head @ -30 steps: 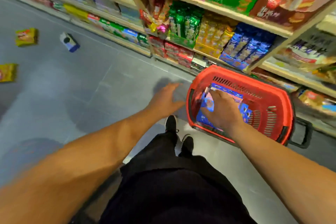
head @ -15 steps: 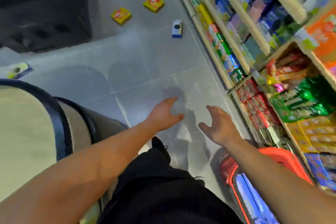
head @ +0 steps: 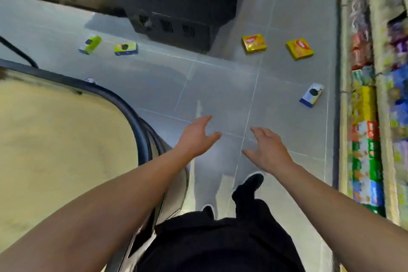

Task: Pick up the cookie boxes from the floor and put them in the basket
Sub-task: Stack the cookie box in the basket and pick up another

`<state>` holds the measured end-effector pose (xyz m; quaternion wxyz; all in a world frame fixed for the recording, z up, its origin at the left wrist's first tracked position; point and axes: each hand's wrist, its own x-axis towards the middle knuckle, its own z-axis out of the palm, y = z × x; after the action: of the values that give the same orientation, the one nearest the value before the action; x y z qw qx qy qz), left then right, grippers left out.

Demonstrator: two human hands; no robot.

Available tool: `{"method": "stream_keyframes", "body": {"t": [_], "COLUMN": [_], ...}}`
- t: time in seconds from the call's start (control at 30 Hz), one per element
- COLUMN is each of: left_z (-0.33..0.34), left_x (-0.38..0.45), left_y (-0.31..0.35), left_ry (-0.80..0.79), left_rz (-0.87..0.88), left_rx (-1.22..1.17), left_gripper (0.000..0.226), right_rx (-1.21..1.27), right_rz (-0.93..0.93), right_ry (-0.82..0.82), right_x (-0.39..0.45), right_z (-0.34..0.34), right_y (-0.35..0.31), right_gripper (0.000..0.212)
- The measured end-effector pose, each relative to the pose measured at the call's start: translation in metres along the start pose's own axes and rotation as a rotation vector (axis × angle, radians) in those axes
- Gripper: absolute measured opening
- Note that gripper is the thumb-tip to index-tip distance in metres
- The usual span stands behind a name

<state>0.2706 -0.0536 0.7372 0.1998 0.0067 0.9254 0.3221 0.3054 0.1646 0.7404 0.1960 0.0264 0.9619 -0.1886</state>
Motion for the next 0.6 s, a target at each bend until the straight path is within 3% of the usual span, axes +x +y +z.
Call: {"method": "stream_keyframes", "body": {"t": [0.33, 0.6], "left_z": [-0.083, -0.153], "left_x": [0.136, 0.196], "left_y": [-0.014, -0.049], "left_ry": [0.265, 0.493], "left_rz": [-0.347, -0.611], "left_rx": [-0.153, -0.354], "left_gripper": [0.068, 0.071], "right_rx": [-0.174, -0.293], "right_rz": [-0.352, -0.639], "right_ry": [-0.164, -0.263], "right_x": [0.228, 0.385], "right_z": [-0.075, -0.112], "right_y": [-0.043, -0.171], "right_gripper": [0.073, 0.076]}}
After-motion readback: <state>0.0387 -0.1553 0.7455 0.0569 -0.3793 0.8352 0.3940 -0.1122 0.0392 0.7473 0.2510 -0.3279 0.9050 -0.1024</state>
